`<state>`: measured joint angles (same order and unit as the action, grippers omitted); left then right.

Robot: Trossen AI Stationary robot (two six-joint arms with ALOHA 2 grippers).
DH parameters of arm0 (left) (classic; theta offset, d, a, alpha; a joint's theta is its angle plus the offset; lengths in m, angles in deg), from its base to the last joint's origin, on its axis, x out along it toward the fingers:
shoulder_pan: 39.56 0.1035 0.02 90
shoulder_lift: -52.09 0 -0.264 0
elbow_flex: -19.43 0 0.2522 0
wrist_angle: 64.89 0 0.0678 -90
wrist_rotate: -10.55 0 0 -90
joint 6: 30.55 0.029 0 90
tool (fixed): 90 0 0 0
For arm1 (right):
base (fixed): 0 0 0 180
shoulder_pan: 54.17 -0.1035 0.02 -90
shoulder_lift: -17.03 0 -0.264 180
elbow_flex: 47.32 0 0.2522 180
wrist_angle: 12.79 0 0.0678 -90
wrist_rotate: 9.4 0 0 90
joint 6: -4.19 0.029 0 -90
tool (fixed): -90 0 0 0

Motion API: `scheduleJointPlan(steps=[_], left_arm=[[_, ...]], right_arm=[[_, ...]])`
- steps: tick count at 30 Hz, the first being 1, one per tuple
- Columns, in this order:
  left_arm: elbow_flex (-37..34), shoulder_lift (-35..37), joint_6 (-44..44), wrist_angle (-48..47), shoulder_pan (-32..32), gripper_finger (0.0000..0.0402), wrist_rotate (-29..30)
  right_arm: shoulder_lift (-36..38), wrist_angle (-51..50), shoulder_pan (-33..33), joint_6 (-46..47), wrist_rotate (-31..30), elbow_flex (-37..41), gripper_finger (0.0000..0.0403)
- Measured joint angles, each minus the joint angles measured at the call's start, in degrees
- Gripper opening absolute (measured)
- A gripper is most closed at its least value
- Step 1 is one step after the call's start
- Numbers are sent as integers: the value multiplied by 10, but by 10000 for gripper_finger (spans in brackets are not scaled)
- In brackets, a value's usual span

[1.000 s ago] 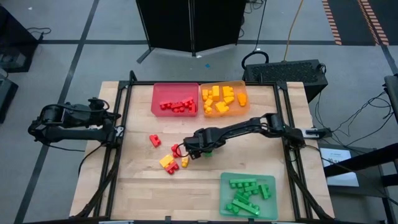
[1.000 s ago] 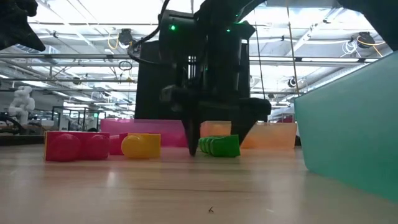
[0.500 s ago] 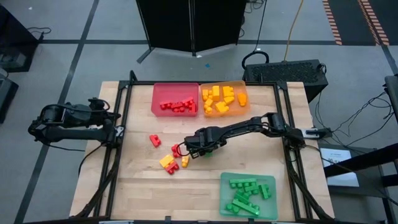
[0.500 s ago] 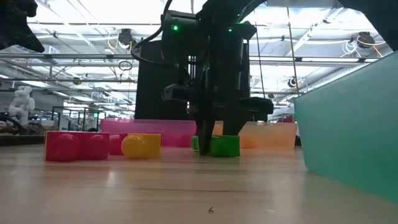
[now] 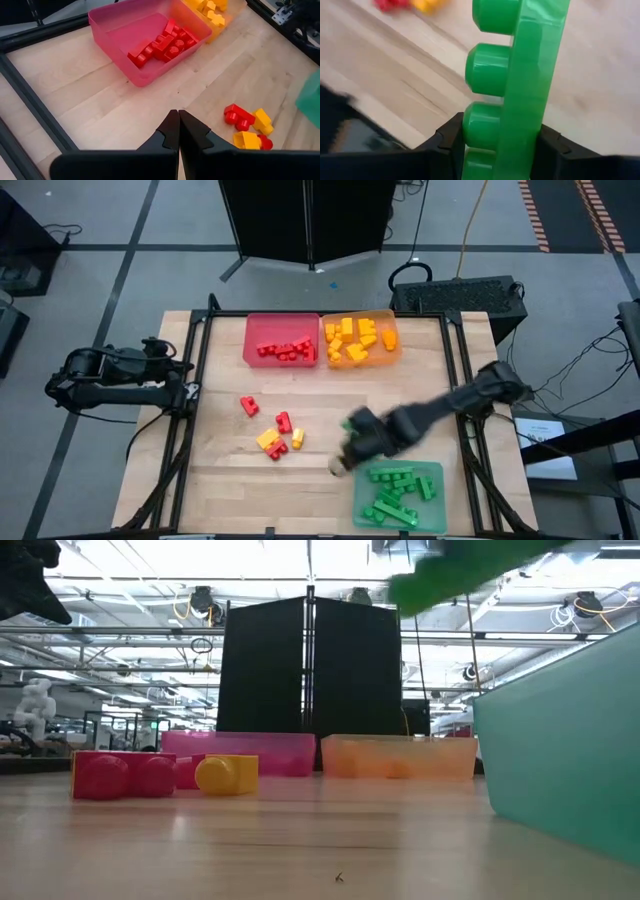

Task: Sort blocks
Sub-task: Put the green game piece into the green bin, then put the yellow game piece into the orange bin

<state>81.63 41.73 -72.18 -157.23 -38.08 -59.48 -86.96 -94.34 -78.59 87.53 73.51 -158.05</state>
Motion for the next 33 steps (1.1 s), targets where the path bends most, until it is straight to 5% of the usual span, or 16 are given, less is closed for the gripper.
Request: scheduleJointPlan(steps=[6,14,24,33], left_arm=[[0,0,1,0,0,2,-2],[0,0,1,0,0,2,-1],[0,0,0,0,0,2,1],[0,0,0,0,0,2,1]], right_arm=[[3,-138,-145,218,66,1,137],[-5,-139,-255,400,105,1,137],[-58,-107,-271,372,116,0,145],[-85,-108,-267,317,115,0,301]])
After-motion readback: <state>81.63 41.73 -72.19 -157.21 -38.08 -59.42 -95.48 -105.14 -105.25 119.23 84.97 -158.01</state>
